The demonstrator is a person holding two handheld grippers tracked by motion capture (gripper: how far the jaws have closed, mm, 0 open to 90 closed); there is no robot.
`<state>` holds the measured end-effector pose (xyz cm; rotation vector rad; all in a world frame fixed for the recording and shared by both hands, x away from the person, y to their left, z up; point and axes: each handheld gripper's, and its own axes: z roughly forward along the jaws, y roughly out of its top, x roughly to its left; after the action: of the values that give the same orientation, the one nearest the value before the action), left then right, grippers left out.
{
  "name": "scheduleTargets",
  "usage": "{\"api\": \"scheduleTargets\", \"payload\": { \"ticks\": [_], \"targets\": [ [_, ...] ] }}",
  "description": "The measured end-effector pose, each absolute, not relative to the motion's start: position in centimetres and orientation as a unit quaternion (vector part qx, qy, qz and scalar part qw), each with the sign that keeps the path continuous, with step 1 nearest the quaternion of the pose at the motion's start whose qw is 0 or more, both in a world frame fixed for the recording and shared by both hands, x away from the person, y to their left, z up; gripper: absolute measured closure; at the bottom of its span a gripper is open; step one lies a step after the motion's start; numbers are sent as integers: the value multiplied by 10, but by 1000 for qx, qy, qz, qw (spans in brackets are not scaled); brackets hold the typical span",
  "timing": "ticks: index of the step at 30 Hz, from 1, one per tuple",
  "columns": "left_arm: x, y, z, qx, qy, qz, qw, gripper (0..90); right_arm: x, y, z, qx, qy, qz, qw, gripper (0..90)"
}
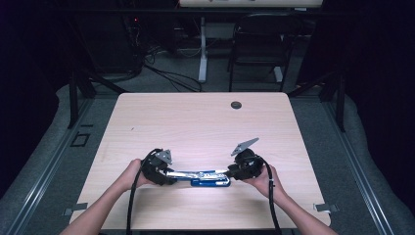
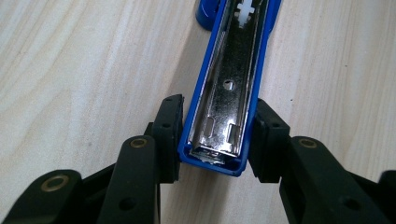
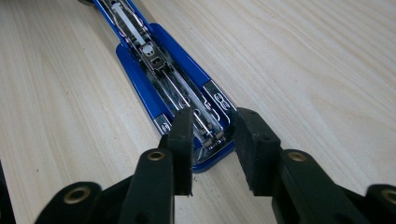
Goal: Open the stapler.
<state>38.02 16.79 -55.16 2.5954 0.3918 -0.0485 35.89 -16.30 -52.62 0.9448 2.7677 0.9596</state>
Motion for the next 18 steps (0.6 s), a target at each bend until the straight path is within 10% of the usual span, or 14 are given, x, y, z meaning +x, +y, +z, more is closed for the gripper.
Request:
{"api": "scheduleTargets", "payload": {
  "ticks": [18],
  "targets": [
    [381, 168, -552, 956, 145, -18, 255, 610, 356, -193, -512, 322, 898, 291, 67, 254]
  ]
}}
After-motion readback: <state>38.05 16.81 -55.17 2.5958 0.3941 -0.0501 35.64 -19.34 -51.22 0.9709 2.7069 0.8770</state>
